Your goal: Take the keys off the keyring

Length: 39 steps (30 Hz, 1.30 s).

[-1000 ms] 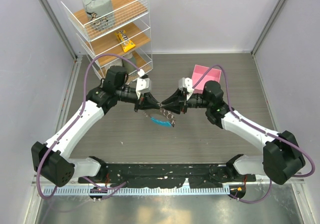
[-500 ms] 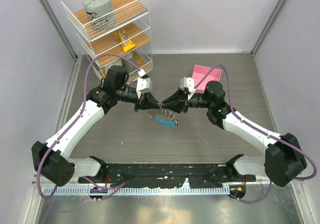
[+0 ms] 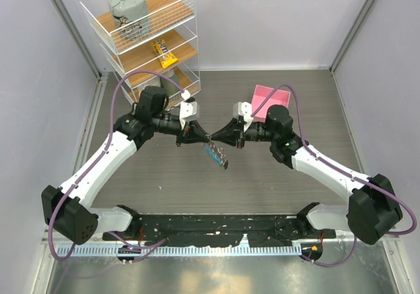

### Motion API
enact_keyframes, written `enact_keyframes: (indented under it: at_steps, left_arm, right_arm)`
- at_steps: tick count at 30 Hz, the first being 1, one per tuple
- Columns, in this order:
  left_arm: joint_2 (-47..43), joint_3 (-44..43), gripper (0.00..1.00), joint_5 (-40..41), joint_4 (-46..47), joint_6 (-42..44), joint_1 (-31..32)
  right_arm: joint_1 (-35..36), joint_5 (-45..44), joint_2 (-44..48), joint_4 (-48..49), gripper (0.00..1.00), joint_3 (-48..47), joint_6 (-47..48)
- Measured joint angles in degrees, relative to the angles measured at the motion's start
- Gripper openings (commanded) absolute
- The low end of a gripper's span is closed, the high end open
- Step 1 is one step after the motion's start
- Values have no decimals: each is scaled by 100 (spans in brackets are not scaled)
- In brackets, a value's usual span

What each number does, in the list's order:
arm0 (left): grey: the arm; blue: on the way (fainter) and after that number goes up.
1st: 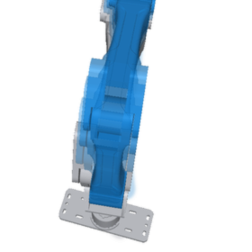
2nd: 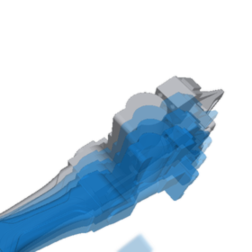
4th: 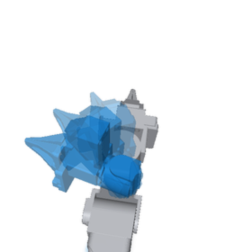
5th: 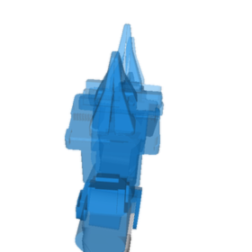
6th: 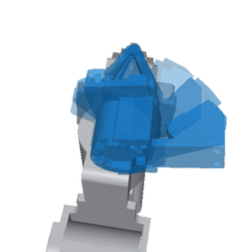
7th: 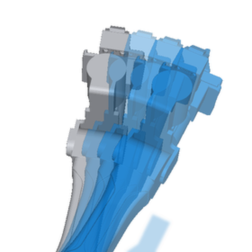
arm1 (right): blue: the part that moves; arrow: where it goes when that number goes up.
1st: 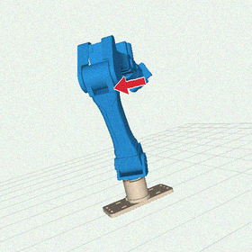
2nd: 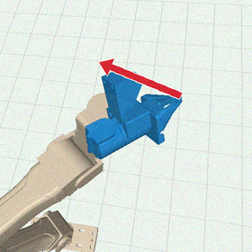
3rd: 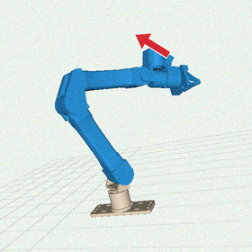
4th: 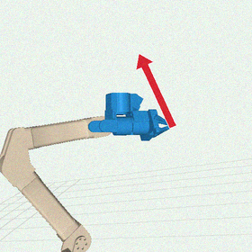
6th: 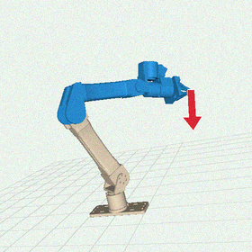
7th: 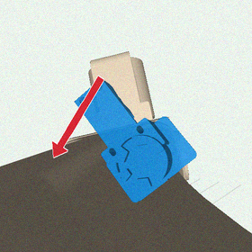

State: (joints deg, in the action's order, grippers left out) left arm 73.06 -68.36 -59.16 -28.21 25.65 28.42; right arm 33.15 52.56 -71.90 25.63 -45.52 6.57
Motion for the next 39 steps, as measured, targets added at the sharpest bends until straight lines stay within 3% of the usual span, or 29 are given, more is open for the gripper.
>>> enact_keyframes:
  at_steps: [12,22,24,25,27,29,35,39]
  left_arm:
    - [138,-254,0,219,-302,-470,-4]
    - [164,-363,0,323,-345,-765,-2]
    - [203,-367,0,328,-376,-859,0]
    - [236,-378,0,326,-404,-911,0]
    - [299,-407,0,315,-448,-1012,-2]
    - [385,-483,0,271,-470,-1075,-2]
    - [420,-533,0,223,-448,-1088,-7]
    - [313,-501,0,190,-291,-975,-9]
  right_arm:
    - [640,-1502,577,-1132,5,-85,1193]
    - [1102,-2461,938,-957,5,223,2031]
    - [1207,-2649,1045,-699,11,459,2229]
    - [1255,-2732,1095,-599,19,560,2330]
    - [1362,-2927,1196,-389,27,767,2516]
    - [1440,-3034,1233,-297,31,866,2638]
    - [1471,-3200,1241,-234,34,848,2601]
    - [1189,-2865,1241,-275,35,835,2271]
